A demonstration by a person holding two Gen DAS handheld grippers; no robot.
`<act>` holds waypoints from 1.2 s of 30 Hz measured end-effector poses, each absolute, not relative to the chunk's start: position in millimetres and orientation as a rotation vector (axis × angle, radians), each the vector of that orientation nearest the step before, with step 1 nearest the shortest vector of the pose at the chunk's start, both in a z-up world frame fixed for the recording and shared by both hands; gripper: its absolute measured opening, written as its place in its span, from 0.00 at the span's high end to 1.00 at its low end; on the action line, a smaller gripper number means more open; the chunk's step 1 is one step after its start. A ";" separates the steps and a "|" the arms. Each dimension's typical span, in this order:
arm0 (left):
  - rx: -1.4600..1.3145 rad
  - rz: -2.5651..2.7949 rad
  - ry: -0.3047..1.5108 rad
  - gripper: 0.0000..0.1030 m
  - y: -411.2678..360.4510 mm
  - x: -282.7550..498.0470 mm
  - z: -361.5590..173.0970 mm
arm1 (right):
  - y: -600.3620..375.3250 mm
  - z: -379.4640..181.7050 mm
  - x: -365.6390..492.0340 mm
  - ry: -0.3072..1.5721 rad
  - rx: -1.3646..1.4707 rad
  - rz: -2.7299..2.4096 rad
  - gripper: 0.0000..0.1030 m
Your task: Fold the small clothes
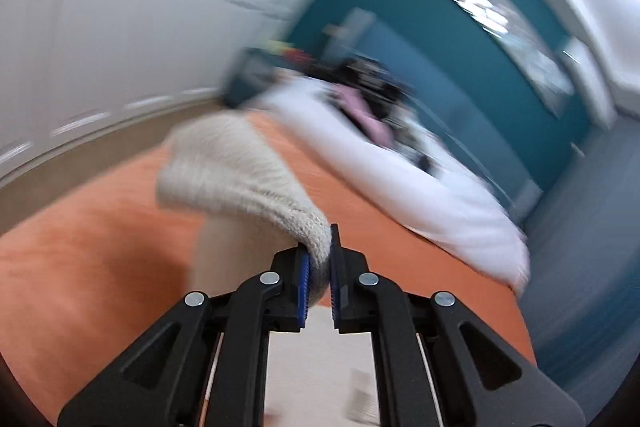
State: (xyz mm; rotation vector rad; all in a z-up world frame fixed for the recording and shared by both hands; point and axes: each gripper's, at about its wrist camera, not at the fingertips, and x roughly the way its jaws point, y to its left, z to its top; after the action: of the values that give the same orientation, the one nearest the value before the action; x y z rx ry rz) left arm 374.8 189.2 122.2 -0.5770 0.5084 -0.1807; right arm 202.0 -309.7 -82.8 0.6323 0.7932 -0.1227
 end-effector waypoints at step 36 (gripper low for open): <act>-0.822 -0.013 0.893 0.87 133.8 375.6 -61.6 | -315.2 -9.4 346.2 0.784 0.549 -0.127 0.94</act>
State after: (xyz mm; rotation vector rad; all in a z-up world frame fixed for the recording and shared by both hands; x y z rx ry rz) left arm 375.6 133.8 -61.6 -0.8217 0.8928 -0.0132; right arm 346.2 -315.2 -9.4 0.5495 0.7841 -0.1270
